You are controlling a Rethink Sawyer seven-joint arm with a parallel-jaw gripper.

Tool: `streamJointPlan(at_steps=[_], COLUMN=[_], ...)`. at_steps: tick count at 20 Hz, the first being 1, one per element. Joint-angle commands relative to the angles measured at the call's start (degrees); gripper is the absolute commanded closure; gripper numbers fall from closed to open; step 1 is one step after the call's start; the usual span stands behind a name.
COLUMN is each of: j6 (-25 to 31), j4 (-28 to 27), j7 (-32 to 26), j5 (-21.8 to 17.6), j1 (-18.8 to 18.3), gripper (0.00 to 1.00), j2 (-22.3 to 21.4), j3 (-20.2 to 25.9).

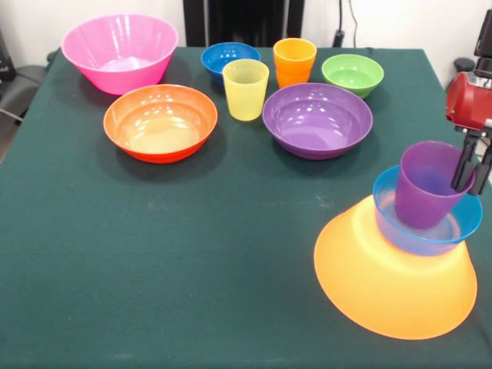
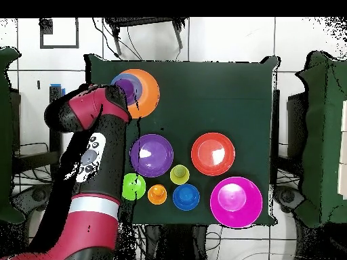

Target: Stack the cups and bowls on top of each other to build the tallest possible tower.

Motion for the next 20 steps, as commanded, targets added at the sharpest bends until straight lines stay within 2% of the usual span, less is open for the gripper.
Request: streamJointPlan(at_steps=[1, 3, 20], j6=[-4.0, -0.5, 0.7], j4=[2.6, 0.9, 0.4], j7=[5.0, -3.6, -4.6], j5=[0.3, -3.6, -3.8], j1=[-1.4, -1.5, -1.5], gripper=[0.00, 0.00, 0.00], j2=[2.3, 2.3, 2.0], j3=[5.8, 6.6, 6.7])
